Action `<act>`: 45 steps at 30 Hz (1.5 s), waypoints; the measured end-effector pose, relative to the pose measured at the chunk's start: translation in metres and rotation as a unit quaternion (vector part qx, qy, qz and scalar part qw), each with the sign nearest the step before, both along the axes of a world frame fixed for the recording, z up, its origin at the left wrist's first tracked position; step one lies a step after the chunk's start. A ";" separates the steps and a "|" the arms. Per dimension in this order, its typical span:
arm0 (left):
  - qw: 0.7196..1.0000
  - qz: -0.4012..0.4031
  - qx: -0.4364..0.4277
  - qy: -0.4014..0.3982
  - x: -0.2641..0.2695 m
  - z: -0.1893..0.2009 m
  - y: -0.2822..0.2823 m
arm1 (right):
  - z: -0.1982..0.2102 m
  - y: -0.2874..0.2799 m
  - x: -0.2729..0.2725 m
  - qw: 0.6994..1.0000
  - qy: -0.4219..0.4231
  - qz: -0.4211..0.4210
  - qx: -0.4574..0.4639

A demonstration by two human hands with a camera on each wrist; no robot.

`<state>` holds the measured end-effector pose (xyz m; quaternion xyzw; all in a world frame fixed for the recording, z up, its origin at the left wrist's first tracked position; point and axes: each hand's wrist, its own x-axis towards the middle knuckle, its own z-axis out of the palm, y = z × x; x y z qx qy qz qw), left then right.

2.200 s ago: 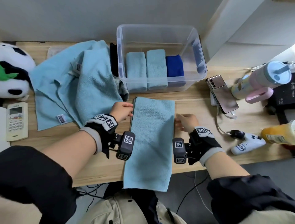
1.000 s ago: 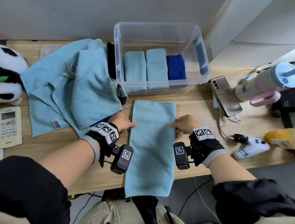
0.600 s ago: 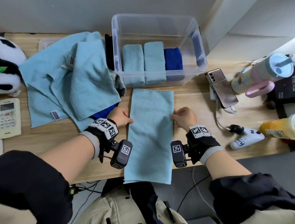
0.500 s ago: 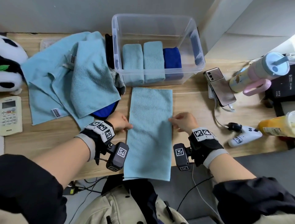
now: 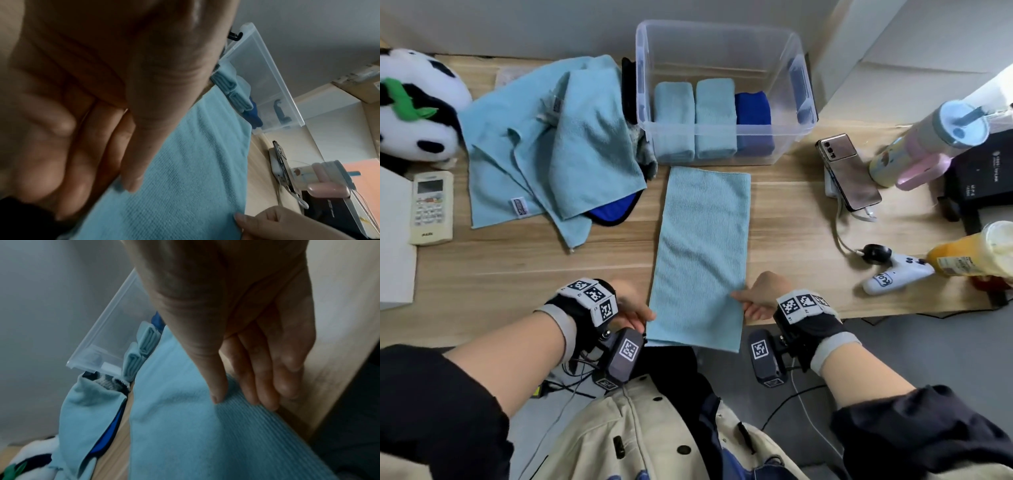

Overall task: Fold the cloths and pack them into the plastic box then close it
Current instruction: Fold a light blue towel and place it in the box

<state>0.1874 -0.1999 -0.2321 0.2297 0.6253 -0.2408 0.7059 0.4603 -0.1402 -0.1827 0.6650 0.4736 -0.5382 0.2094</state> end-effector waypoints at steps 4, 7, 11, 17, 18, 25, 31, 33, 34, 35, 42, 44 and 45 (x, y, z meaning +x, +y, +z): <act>1.000 0.026 0.013 -0.001 0.011 0.019 -0.010 | 0.005 -0.004 0.004 0.999 -0.019 0.033 0.034; 0.999 0.032 0.020 -0.009 0.009 0.022 -0.012 | 0.005 -0.006 0.006 0.998 -0.024 0.039 0.045; 0.999 0.008 0.031 -0.002 0.008 0.027 -0.016 | 0.001 -0.006 0.005 0.998 -0.028 0.044 0.042; 0.997 -0.077 0.001 0.003 0.016 0.028 -0.032 | -0.001 -0.005 0.006 0.998 -0.022 0.045 0.043; 0.996 -0.088 0.001 0.000 0.020 0.032 -0.034 | 0.000 -0.005 0.006 0.998 -0.021 0.043 0.040; 0.993 0.089 0.027 -0.067 0.021 0.047 -0.029 | 0.007 -0.004 0.005 0.998 0.005 0.058 0.018; 0.973 0.185 0.100 -0.099 0.023 0.081 0.000 | 0.033 -0.007 -0.018 0.963 0.165 0.151 0.147; 0.959 0.232 0.124 -0.108 0.027 0.093 0.013 | 0.044 -0.012 -0.033 0.951 0.205 0.169 0.157; 0.950 0.259 0.133 -0.114 0.030 0.098 0.019 | 0.048 -0.015 -0.040 0.946 0.211 0.190 0.159; 0.943 0.278 0.135 -0.120 0.031 0.103 0.025 | 0.051 -0.017 -0.047 0.940 0.212 0.212 0.165; 0.951 0.218 0.209 -0.067 0.021 0.118 0.044 | 0.048 -0.014 -0.066 0.925 0.176 0.231 0.244; 0.932 0.183 0.306 -0.056 0.016 0.113 0.044 | 0.049 -0.010 -0.065 0.924 0.181 0.217 0.257; 0.917 0.169 0.351 -0.082 0.015 0.112 0.043 | 0.051 -0.009 -0.064 0.922 0.185 0.213 0.266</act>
